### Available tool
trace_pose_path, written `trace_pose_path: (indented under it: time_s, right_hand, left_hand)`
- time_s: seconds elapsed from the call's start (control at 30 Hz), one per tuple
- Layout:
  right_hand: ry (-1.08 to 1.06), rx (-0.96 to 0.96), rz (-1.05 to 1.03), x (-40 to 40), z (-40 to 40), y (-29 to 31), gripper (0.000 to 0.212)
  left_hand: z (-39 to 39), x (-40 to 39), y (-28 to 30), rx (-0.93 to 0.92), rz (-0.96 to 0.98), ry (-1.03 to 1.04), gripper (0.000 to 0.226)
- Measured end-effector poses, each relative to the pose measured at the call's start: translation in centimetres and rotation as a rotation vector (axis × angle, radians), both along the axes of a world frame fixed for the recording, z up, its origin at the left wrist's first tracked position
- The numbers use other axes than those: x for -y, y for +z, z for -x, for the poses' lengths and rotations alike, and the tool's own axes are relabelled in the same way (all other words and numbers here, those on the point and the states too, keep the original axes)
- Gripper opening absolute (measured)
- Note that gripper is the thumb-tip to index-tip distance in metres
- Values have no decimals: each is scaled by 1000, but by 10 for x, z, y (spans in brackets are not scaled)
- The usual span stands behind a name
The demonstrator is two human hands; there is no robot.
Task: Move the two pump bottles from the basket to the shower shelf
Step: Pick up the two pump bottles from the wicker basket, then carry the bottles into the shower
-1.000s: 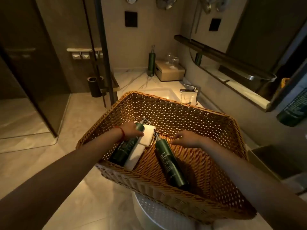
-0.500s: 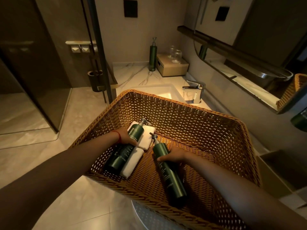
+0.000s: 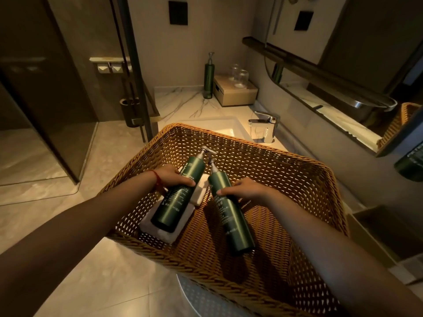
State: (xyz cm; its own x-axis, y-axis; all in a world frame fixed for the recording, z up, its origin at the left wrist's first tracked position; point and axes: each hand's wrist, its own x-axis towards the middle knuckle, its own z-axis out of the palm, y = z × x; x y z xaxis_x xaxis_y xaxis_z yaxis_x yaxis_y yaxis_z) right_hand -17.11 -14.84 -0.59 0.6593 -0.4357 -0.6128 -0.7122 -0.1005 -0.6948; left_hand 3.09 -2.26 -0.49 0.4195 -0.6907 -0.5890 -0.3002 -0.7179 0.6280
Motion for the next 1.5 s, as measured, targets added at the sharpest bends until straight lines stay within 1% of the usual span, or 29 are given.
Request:
trace_pose_path:
  time_s: [0.1, 0.17, 0.27, 0.37, 0.47, 0.53, 0.63, 0.67, 0.7, 0.77, 0.83, 0.9, 1.03, 1.13, 1.23, 1.3, 1.37, 1.43, 1.47, 1.5]
  right_hand:
    - [-31, 108, 0, 6, 5, 28, 62]
    - [-40, 163, 36, 10, 10, 41, 62]
    - [-52, 235, 64, 12, 18, 57, 54]
    - [-59, 305, 78, 10, 24, 70, 54]
    - [-78, 377, 96, 10, 25, 79, 44]
    - [-87, 423, 99, 11, 26, 84, 47]
    - [-70, 499, 112, 6, 24, 95, 32]
    - [-70, 517, 115, 2, 23, 100, 30]
    - [-66, 535, 115, -3, 22, 105, 31]
    - [-47, 554, 112, -15, 20, 113, 42]
    - [-19, 568, 114, -31, 16, 121, 48]
    - [16, 578, 115, -49, 8, 128, 50]
    - [70, 592, 134, -93, -16, 139, 45]
    - [97, 614, 134, -136, -40, 147, 39]
    - [133, 628, 127, -187, -65, 151, 57]
    - [169, 639, 113, -225, -84, 148, 63]
    - [212, 660, 87, -266, -105, 141, 57]
    - [238, 683, 29, -306, -125, 132, 41]
    - [251, 686, -2, -326, -135, 127, 38]
    - [265, 684, -22, -346, -145, 121, 39]
  left_hand:
    - [5, -3, 19, -74, 106, 28, 57]
    - [8, -6, 31, -114, 200, 66, 54]
    - [19, -10, 50, -118, 316, 99, 53]
    - [31, -15, 66, -138, 414, 136, 59]
    - [38, -23, 76, -151, 486, 215, 56]
    - [40, -32, 78, -162, 521, 279, 56]
    - [39, -50, 81, -184, 588, 369, 72]
    - [39, -57, 82, -188, 614, 402, 73]
    - [38, -65, 84, -187, 640, 430, 70]
    - [36, -83, 87, -188, 686, 469, 64]
    - [33, -101, 91, -191, 720, 503, 73]
    - [30, -121, 95, -174, 742, 523, 81]
    - [23, -172, 106, -153, 807, 510, 75]
    - [11, -228, 110, -146, 830, 523, 70]
    - [-6, -300, 110, -109, 845, 546, 67]
    - [-19, -350, 106, -89, 860, 588, 64]
    - [-32, -398, 100, -46, 870, 643, 58]
    - [-41, -440, 94, -1, 868, 695, 50]
    - [-45, -459, 91, 17, 867, 725, 46]
    - [-49, -478, 89, 29, 866, 755, 44]
